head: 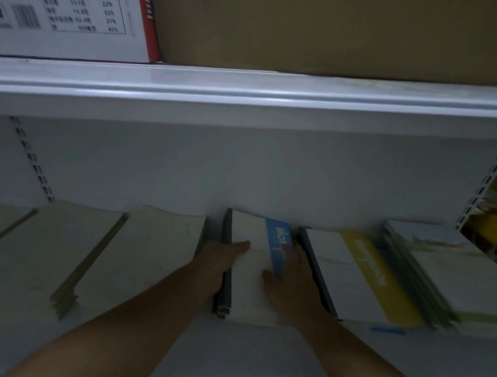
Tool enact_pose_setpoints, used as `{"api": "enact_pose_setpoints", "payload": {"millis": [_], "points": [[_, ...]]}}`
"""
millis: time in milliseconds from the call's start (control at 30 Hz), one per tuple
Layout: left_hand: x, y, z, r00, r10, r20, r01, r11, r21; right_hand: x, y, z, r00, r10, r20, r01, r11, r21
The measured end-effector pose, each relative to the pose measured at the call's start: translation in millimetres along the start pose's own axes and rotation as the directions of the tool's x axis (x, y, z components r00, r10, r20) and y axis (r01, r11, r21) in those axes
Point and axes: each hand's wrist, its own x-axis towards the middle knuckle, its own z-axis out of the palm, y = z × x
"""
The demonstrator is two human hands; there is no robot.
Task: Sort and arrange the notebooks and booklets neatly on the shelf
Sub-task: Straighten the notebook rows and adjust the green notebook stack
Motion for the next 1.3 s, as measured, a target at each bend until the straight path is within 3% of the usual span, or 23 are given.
{"api": "enact_pose_setpoints", "payload": {"millis": [100,233,300,400,533,733,867,967,1067,1200,1300], "points": [[-11.6,-4.9,-11.4,0.980,0.199,0.009,-0.199,0.980,0.005,11.9,-10.7,-12.5,0.991,0.094,-0.096,-0.044,0.903,0.428],[-41.1,-6.5,-29.5,0.881,0.464,0.097,-0.466,0.885,-0.001,13.6,-39.7,-40.7,0.990,0.133,-0.040,-0.074,0.751,0.656],[-45.2,-9.7,-34.2,0.846,0.527,0.073,-0.530,0.848,0.015,8.2,-48.5,-43.5,0.995,0.074,-0.060,-0.013,0.732,0.681],[-43.7,-10.3,-37.2,0.793,0.610,0.015,-0.609,0.791,0.055,0.0,-53.7,-40.5,0.973,0.024,-0.229,0.144,0.712,0.687],[-37.6,-13.4,-33.2,0.761,0.649,0.001,-0.646,0.758,0.094,-8.6,-47.0,-28.5,0.934,0.058,-0.353,0.221,0.684,0.696],[-37.2,-20.0,-34.5,0.785,0.615,-0.068,-0.616,0.788,0.005,-17.5,-35.7,-6.6,0.947,0.042,-0.319,0.207,0.678,0.705],[-50.6,-17.8,-22.6,0.680,0.682,-0.271,-0.707,0.707,0.007,-21.7,-34.5,-1.6,0.933,0.007,-0.360,0.263,0.671,0.694],[-54.5,-15.0,-19.6,0.674,0.661,-0.330,-0.705,0.709,-0.019,-20.8,-33.8,-3.5,0.936,-0.007,-0.351,0.263,0.678,0.687],[-46.1,-9.5,-26.1,0.718,0.642,-0.269,-0.683,0.724,-0.095,-13.3,-32.8,-10.0,0.943,-0.042,-0.330,0.269,0.677,0.685],[-45.8,-7.5,-24.7,0.655,0.717,-0.238,-0.745,0.666,-0.042,-20.9,-32.9,1.1,0.922,-0.035,-0.385,0.296,0.705,0.645],[-41.5,-12.6,-25.6,0.618,0.753,-0.226,-0.774,0.633,-0.010,-28.3,-21.1,12.7,0.943,-0.014,-0.332,0.240,0.720,0.651]]}}
